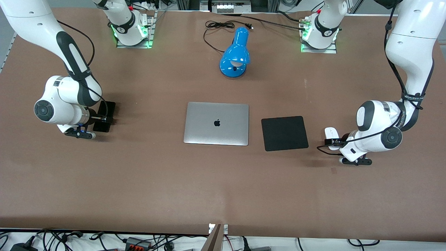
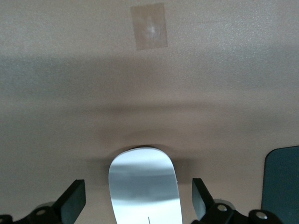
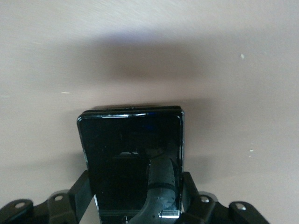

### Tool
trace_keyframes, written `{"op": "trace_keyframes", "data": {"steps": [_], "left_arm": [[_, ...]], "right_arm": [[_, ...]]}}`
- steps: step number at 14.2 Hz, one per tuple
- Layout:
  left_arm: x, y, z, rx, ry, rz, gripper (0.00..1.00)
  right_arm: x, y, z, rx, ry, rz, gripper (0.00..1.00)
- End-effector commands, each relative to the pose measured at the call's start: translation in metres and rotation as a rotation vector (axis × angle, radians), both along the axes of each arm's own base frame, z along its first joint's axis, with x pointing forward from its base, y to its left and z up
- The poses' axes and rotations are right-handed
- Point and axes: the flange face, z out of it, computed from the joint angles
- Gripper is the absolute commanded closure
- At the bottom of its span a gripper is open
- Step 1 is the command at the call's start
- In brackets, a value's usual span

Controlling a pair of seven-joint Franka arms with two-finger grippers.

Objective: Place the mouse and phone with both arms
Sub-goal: 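Carry the black phone with the right gripper toward the silver laptop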

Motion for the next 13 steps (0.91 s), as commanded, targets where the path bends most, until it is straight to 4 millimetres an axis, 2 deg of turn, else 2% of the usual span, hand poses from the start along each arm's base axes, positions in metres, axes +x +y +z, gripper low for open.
{"op": "trace_keyframes", "data": {"steps": [1, 3, 4, 6, 9, 11, 13], "left_arm": [[0.000, -0.001, 0.001, 0.010, -0.005, -0.029, 0.00], [0.000, -0.001, 0.001, 0.010, -0.005, -0.029, 0.00], [0.000, -0.001, 0.001, 0.011, -0.005, -0.032, 0.01], [0.000, -0.001, 0.001, 0.011, -0.005, -0.032, 0.15], [0.000, -0.001, 0.001, 0.012, -0.006, -0.036, 0.30], [0.000, -0.001, 0.001, 0.012, -0.006, -0.036, 0.34], [0.001, -0.001, 0.003, 0.013, -0.008, -0.035, 0.37]], "right_arm": [[0.019, 0.034, 0.045, 0.029, -0.006, 0.037, 0.73], [0.038, 0.063, 0.067, 0.048, -0.050, 0.083, 0.73], [0.044, 0.086, 0.074, 0.063, -0.069, 0.118, 0.74], [0.051, 0.131, 0.082, 0.072, -0.090, 0.120, 0.74], [0.052, 0.203, 0.079, 0.068, -0.103, 0.135, 0.74], [0.051, 0.241, 0.070, 0.064, -0.097, 0.127, 0.74], [0.051, 0.264, 0.056, 0.055, -0.084, 0.094, 0.74]]}}
